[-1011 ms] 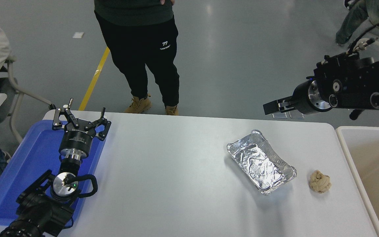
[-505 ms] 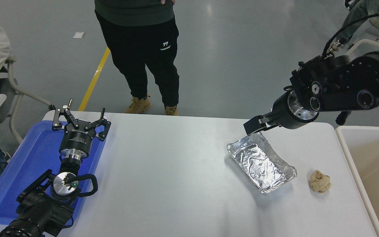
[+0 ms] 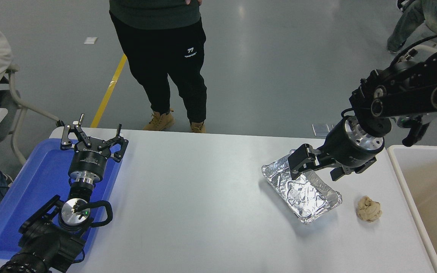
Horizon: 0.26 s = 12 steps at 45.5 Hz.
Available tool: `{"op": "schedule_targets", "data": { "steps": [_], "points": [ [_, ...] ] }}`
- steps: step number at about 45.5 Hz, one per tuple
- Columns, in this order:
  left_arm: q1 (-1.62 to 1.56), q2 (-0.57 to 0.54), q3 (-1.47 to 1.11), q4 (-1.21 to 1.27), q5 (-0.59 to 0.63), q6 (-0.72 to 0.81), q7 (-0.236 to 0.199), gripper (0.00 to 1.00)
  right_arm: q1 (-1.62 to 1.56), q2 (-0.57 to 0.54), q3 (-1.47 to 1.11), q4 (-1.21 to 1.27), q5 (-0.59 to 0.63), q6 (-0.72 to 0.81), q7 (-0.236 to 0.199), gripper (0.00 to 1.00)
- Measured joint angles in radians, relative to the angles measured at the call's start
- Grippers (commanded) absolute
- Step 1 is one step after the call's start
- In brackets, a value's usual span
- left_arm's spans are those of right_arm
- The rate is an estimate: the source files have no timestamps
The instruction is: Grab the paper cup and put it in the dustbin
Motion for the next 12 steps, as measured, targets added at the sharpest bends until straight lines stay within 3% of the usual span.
{"op": "schedule_targets", "data": {
  "steps": [12],
  "points": [
    [0.000,0.000,0.000,0.000,0.000,0.000,0.000,1.00,0.007,-0.012,-0.023,0.002,0.018,0.036,0.001,1.00]
  ]
}}
